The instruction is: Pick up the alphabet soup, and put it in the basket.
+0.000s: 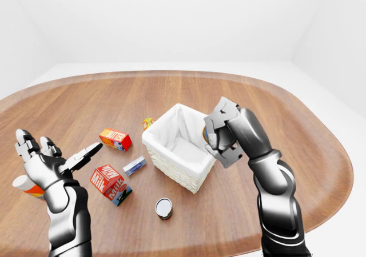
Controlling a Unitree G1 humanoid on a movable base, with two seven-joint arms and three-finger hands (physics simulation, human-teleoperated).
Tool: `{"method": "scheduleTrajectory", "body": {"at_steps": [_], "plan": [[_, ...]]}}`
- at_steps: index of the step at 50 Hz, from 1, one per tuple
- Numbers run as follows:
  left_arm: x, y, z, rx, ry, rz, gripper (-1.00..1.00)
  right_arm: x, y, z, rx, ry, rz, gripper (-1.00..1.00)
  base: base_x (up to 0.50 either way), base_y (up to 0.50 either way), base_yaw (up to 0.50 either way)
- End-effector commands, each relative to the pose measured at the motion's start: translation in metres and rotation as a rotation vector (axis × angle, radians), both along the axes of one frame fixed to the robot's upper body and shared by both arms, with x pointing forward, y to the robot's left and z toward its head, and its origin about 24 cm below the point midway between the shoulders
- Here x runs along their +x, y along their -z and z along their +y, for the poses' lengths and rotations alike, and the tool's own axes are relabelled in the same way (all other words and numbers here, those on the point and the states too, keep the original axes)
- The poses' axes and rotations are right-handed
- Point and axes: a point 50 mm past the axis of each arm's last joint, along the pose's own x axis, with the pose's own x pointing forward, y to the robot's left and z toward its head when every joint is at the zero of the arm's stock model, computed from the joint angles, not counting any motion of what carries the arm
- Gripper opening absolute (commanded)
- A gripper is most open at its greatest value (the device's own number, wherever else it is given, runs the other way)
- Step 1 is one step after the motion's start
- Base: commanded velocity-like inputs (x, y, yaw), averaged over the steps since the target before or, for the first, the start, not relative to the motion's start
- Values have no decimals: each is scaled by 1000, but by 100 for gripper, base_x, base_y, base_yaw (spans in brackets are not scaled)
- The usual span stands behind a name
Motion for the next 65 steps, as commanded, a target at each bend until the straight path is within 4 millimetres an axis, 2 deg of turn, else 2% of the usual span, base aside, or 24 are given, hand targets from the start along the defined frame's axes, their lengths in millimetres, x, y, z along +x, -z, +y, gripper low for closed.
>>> {"method": "scheduleTrajectory", "body": {"at_steps": [1, 11, 17, 20, 22, 23, 26, 31, 32, 40, 44, 47, 52, 58, 65], "plan": [[8, 13, 1, -27, 15, 56, 100, 28, -39, 17, -23, -65, -103, -100, 0, 0, 0], [4, 7, 1, -20, 12, 30, 100, 80, -36, 16, 84, -62, 1, -100, 0, 0, 0], [2, 4, 1, -17, 10, 12, 100, 104, -38, 20, 121, -59, 50, -100, 0, 0, 0], [2, 4, 1, -17, 10, 11, 100, 104, -39, 20, 123, -60, 51, -100, 0, 0, 0], [1, 1, 0, -15, 11, -1, 100, 118, -40, 26, 130, -56, 84, -100, 0, 0, 0], [1, 1, 0, -15, 11, -2, 100, 118, -40, 26, 131, -55, 86, -100, 0, 0, 0], [1, 1, 0, -17, 13, -3, 100, 132, -35, 30, 127, -34, 136, -100, 0, 0, 0], [2, 2, 0, -20, 14, 0, 100, 142, -29, 32, 137, -10, 180, -100, 0, 0, 0], [2, 3, 1, -22, 12, 4, 100, 149, -21, 31, 141, 12, 225, -100, 0, 0, 0], [3, 3, 3, -29, -3, 8, 100, 165, 8, 32, 118, 78, 358, -100, 0, 0, 0], [4, 5, 3, -32, -3, 15, 100, 169, 24, 35, 56, 115, 406, -100, 0, 0, 0], [4, 4, 3, -30, -4, 14, 100, 171, 25, 35, 69, 121, 425, -100, 0, 0, 0], [2, 2, 3, -28, -4, 3, 100, 174, 44, 33, 82, 152, 504, -100, 0, 0, 0], [2, 2, 3, -30, -4, 3, 100, 174, 53, 34, 82, 166, 541, -100, 0, 0, 0], [2, 1, 3, -26, -3, -1, 100, 172, 59, 44, 71, 152, 560, -100, 0, 0, 0]]}}
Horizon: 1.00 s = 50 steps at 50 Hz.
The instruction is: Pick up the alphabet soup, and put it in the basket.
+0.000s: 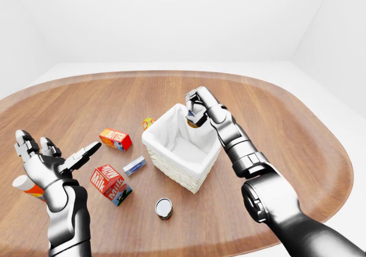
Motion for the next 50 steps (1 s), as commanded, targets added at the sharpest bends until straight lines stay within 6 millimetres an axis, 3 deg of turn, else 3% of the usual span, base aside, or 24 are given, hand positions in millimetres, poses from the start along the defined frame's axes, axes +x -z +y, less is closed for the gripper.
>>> {"method": "scheduleTrajectory", "body": {"at_steps": [1, 11, 40, 41, 42, 43, 50], "plan": [[0, 0, 0, 0, 2, -2, 100, 0, 12, 8, 9, 27, 43, -100, 0, 0, 0], [1, 2, 0, -3, 9, 6, 100, -5, 31, 22, 17, 26, 122, -100, 0, 0, 0], [-1, -1, -1, 0, 14, -8, 100, -7, 45, 28, -7, 55, 183, -100, 0, 0, 0], [-1, -1, -1, 1, 14, -9, 100, -6, 43, 28, -7, 55, 178, 27, 0, 0, 0], [-1, -1, -1, 1, 14, -9, 100, -6, 43, 28, -8, 57, 177, 76, 0, 0, 0], [-1, -1, -1, 0, 14, -10, 100, -6, 42, 28, -7, 59, 177, 100, 0, 0, 0], [0, 1, -1, -4, 15, -1, 100, -6, 43, 27, -4, 60, 179, 100, 0, 0, 0]]}}
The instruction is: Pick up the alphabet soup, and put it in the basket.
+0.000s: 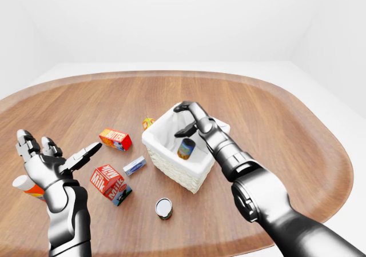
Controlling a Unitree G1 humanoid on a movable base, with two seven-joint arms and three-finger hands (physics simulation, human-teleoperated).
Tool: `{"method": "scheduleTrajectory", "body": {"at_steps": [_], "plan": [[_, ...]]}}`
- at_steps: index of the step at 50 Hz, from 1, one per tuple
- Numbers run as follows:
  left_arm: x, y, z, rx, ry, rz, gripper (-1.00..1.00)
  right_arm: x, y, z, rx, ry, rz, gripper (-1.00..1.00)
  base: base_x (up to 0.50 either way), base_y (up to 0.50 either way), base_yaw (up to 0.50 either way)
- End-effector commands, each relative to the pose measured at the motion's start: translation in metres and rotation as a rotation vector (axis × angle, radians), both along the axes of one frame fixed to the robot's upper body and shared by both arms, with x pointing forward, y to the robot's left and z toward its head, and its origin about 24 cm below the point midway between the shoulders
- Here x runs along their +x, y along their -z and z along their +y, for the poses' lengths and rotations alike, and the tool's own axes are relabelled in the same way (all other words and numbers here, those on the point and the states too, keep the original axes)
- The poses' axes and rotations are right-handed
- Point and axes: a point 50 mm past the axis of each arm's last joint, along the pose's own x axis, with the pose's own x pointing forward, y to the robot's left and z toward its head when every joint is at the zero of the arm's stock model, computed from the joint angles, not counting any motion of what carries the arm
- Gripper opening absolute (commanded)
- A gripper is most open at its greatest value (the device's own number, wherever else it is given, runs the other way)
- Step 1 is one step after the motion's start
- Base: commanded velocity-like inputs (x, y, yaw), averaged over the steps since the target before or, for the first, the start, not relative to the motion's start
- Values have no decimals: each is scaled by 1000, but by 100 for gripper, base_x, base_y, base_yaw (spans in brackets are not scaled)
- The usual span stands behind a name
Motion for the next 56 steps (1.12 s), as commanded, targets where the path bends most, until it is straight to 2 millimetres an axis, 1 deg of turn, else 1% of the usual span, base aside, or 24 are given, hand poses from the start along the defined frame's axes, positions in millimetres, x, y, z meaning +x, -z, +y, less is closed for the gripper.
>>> {"method": "scheduleTrajectory", "body": {"at_steps": [1, 6, 10, 19, 22, 23, 24, 27, 29, 30, 32, 36, 39, 42, 43, 47, 52, 56], "plan": [[1, 1, 0, -3, 2, 2, 100, 1, -3, 0, 7, 13, -12, 100, 0, 0, 0], [0, -1, 0, -1, -1, -3, 100, 3, -7, -2, 14, 17, -18, 100, 0, 0, 0], [2, 2, 0, -3, 3, 7, 100, 4, -14, 1, 19, 2, -39, 100, 0, 0, 0], [3, 5, 0, -7, 7, 20, 100, 9, -36, 1, 44, -21, -112, 100, 0, 0, 0], [4, 6, 0, -9, 8, 27, 100, 10, -50, 3, 61, -36, -157, 100, 0, 0, 0], [5, 8, 0, -11, 11, 35, 100, 10, -57, 4, 69, -44, -185, 100, 0, 0, 0], [5, 8, 0, -12, 11, 37, 100, 10, -58, 4, 70, -46, -188, 100, 0, 0, 0], [4, 8, 0, -10, 9, 34, 100, 9, -70, 7, 66, -74, -240, 100, 0, 0, 0], [4, 8, 0, -10, 9, 34, 100, 9, -71, 7, 65, -76, -243, 100, 0, 0, 0], [3, 6, 0, -6, 6, 27, 100, 8, -78, 9, 67, -89, -272, 100, 0, 0, 0], [1, 3, -1, -2, 3, 16, 100, 6, -81, 11, 64, -104, -292, 100, 0, 0, 0], [-4, -5, -1, 12, -7, -20, 100, 0, -95, 17, 52, -145, -362, 100, 0, 0, 0], [-5, -6, -1, 15, -10, -25, 100, -4, -107, 20, 38, -175, -415, 100, 0, 0, 0], [-5, -7, -1, 16, -12, -30, 100, -6, -110, 21, 32, -184, -433, 100, 0, 0, 0], [-6, -9, -1, 18, -14, -37, 100, -10, -118, 22, 28, -203, -468, 100, 0, 0, 0], [-7, -11, -1, 17, -15, -36, 100, -19, -124, 23, 23, -228, -522, 100, 0, 0, 0], [-6, -10, 0, 17, -20, -36, 100, -25, -127, 17, 0, -209, -571, 100, 0, 0, 0], [-5, -9, 0, 19, -19, -35, 100, -33, -136, 14, 7, -203, -633, 100, 0, 0, 0]]}}
